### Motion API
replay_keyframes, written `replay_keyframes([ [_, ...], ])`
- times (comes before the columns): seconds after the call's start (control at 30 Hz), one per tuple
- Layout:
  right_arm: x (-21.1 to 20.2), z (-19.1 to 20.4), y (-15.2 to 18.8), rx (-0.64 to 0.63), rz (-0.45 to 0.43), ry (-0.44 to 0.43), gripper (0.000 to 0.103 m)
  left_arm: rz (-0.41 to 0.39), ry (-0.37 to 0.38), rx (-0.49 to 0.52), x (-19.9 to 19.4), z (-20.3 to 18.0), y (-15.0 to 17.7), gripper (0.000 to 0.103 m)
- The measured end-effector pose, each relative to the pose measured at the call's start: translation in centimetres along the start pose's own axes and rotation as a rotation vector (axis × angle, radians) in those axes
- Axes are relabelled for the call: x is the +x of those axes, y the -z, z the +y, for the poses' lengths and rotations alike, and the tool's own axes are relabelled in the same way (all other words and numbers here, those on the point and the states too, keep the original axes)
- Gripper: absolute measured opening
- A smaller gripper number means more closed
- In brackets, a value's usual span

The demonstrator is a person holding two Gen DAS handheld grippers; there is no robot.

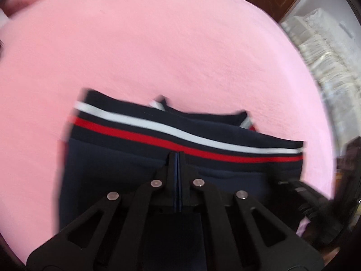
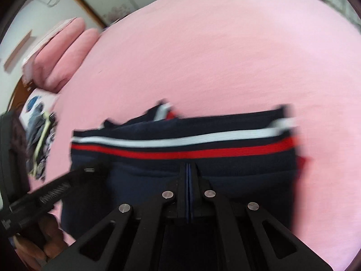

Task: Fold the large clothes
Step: 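Press and smooth the folded jacket flat with both grippers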

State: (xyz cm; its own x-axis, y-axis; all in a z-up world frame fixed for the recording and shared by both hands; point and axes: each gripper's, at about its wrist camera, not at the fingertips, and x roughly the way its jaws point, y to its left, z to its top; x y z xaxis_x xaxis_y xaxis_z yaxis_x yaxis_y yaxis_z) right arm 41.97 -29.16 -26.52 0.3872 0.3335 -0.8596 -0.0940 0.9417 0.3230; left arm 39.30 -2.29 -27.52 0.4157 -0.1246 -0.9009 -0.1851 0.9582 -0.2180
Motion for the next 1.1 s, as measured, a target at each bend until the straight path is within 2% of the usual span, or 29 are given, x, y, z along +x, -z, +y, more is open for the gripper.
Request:
replay_keyframes([
  [0.07,-1.0,-1.7,0.0,0.022,-0.015,0.007,0.000,-0.023,-0.041,-0.007,-0.2,0.9,-0.1,0.001],
  [0.1,-1.5,-2.1,0.0,0.013,-0.029,0.043,0.000,-0.036,-0.101,-0.008,-0.3,1.5,-0.1,0.001],
  [0.17,-2.7,-2.8,0.0,0.009,-0.044,0.091,0.000,-0.040,-0.127,-0.039,-0.6,3.0,-0.2,0.001],
  [0.27,-5.1,-3.8,0.0,0.034,-0.089,0.143,0.001,-0.039,-0.092,-0.091,-1.6,4.3,-0.1,0.001],
  [0.3,-5.9,-3.8,0.1,0.030,-0.097,0.164,0.000,-0.050,-0.092,-0.081,-2.3,4.1,0.2,0.001],
  [0.4,-6.7,-1.4,1.1,-0.011,-0.060,0.044,0.000,-0.047,-0.038,-0.046,-3.7,3.1,1.1,0.001],
  [0.5,-6.1,1.6,3.1,-0.011,0.014,-0.122,0.000,0.039,0.057,-0.012,-3.5,0.2,3.3,0.001],
  [0.6,-4.2,4.8,6.7,0.020,0.113,-0.220,0.000,0.102,0.101,-0.006,-2.2,-1.7,5.6,0.001],
  [0.67,-3.2,6.0,8.3,-0.003,0.151,-0.200,0.000,0.177,0.075,-0.006,-0.5,-2.6,7.6,0.001],
  [0.7,-2.7,6.4,9.3,-0.014,0.162,-0.159,0.000,0.184,0.065,-0.008,-0.1,-2.4,8.0,0.001],
  [0.83,-2.4,5.3,10.6,0.015,0.177,-0.136,0.001,0.128,0.051,-0.051,0.0,-2.2,9.9,0.001],
  [0.9,-2.9,4.0,10.6,0.014,0.169,-0.086,0.000,0.108,0.045,-0.058,-0.4,-1.4,10.4,0.001],
  [0.93,-3.4,3.3,10.6,0.020,0.165,-0.084,0.000,0.103,0.042,-0.076,-0.5,-0.9,10.8,0.001],
  [0.97,-3.9,2.6,10.6,0.035,0.162,-0.101,0.000,0.098,-0.004,-0.093,-0.8,0.0,10.8,0.001],
  [1.03,-5.1,1.4,10.7,0.062,0.147,-0.079,0.000,0.096,-0.060,-0.118,-1.5,2.0,10.0,0.001],
  [1.1,-6.1,0.2,10.6,0.052,0.135,-0.014,0.000,0.096,-0.044,-0.181,-1.6,3.7,10.6,0.001],
])
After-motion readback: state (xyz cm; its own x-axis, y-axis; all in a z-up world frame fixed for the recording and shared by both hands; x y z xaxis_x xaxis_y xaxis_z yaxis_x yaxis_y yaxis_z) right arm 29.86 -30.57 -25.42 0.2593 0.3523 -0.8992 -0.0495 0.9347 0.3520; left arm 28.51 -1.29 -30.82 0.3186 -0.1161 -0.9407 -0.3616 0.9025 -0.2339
